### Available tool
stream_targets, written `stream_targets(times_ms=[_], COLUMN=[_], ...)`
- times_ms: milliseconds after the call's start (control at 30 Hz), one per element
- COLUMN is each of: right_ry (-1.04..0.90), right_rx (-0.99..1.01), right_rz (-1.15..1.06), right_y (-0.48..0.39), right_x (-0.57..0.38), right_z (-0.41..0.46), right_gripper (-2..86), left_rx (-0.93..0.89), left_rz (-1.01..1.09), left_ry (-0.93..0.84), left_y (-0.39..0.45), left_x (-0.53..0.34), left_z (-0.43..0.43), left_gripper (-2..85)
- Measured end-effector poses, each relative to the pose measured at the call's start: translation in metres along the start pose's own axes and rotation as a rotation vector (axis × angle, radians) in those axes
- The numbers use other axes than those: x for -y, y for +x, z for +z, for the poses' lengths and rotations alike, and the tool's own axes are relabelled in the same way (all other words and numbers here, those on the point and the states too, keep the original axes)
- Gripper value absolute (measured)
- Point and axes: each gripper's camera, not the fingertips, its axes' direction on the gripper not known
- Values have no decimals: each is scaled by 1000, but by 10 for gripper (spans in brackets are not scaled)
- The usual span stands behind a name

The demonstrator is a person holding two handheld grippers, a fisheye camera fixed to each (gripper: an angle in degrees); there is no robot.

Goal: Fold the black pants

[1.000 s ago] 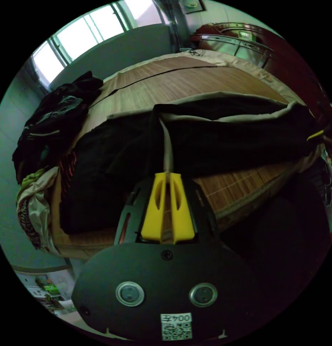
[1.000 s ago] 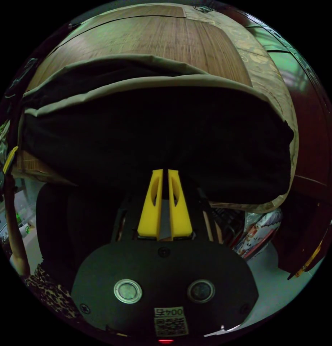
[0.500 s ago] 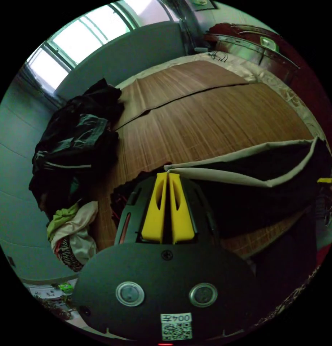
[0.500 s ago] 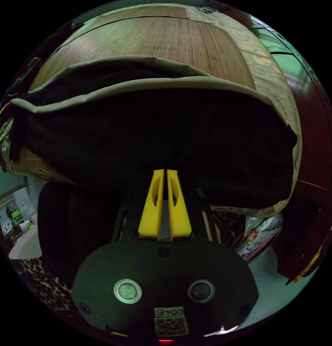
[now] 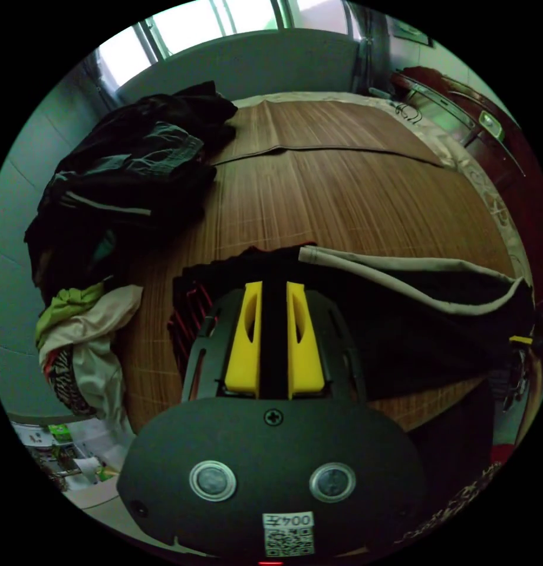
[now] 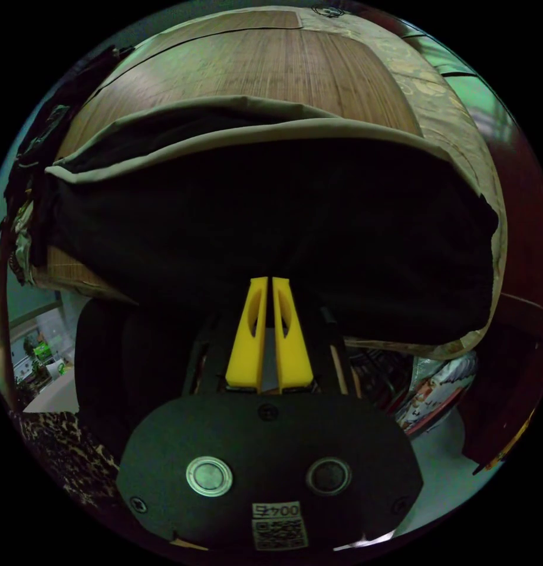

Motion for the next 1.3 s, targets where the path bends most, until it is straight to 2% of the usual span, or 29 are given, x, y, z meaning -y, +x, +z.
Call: stream_targets(times_ms=[133, 333, 567, 667, 833, 900, 1000, 1133, 1200, 1300], right_ry=[33, 95, 110, 119, 117, 106, 89, 99, 110, 122], right_rx=[-26, -43, 16, 9, -53, -84, -117, -103, -81, -39], right_rz=[-1, 26, 63, 68, 55, 39, 22, 47, 67, 97], right_y=[-8, -15, -11, -14, -24, -28, -33, -32, -29, -23], right_x=[-11, -29, -43, -49, -57, -58, -61, -70, -75, -82], right_z=[1, 4, 6, 8, 10, 11, 13, 15, 16, 18], right_gripper=[21, 26, 24, 24, 23, 23, 23, 21, 20, 20], left_rx=[-105, -285, -102, -178, -454, -507, -519, -435, -356, -370], left_rz=[-83, -215, -274, -453, -858, -932, -965, -952, -924, -817], left_ry=[70, 78, 76, 138, 261, 307, 285, 244, 249, 218], left_y=[-35, -82, -159, -216, -332, -364, -405, -438, -454, -467], left_x=[-77, -182, -225, -267, -354, -371, -382, -388, -392, -391], left_z=[-11, 12, 16, 12, 31, 37, 48, 55, 55, 64], left_gripper=[54, 65, 86, 91, 103, 109, 116, 122, 123, 127])
